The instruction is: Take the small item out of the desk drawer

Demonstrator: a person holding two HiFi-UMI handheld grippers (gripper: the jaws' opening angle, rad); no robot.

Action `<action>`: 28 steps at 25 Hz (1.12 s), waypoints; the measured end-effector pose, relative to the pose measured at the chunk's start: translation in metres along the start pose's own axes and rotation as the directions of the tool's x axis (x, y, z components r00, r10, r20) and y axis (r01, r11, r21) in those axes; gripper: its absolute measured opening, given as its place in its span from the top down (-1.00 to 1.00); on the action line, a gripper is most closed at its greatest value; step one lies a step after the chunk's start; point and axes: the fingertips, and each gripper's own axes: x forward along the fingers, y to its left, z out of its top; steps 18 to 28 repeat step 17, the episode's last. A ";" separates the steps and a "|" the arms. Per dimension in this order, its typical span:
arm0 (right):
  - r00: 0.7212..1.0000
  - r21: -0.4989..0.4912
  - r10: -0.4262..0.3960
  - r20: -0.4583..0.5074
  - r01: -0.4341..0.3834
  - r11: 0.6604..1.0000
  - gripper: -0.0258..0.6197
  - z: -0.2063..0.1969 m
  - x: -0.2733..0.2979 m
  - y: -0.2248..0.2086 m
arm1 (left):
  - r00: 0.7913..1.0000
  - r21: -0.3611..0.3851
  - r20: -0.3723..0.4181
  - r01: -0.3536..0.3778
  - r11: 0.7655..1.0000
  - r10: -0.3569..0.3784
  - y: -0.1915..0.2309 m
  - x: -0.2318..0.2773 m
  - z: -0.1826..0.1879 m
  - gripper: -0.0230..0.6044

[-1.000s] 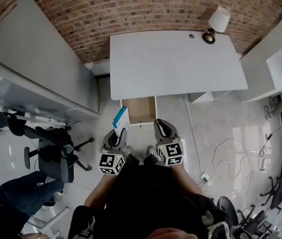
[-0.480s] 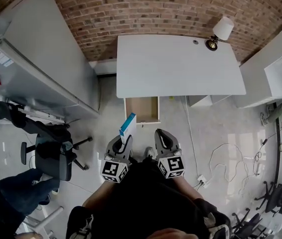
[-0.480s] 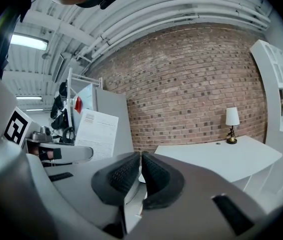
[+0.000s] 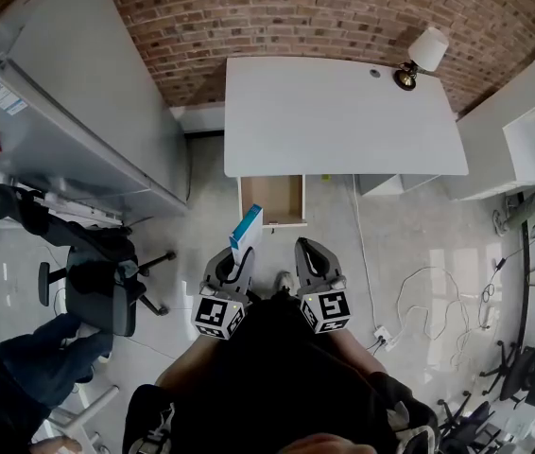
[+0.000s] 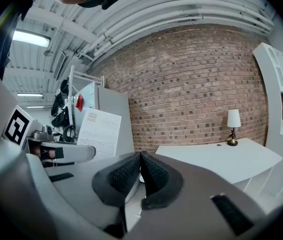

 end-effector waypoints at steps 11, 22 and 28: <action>1.000 -0.008 -0.002 0.006 0.002 1.000 0.84 0.002 0.000 0.018 | 1.000 -0.017 -0.004 0.018 1.000 -0.018 0.004 -0.016 -0.004 0.71; 1.000 -0.015 0.011 0.015 -0.011 1.000 0.84 0.003 -0.003 0.035 | 1.000 -0.026 -0.012 0.023 0.999 -0.023 0.008 -0.029 -0.008 0.71; 1.000 -0.015 0.011 0.015 -0.011 1.000 0.84 0.003 -0.003 0.035 | 1.000 -0.026 -0.012 0.023 0.999 -0.023 0.008 -0.029 -0.008 0.71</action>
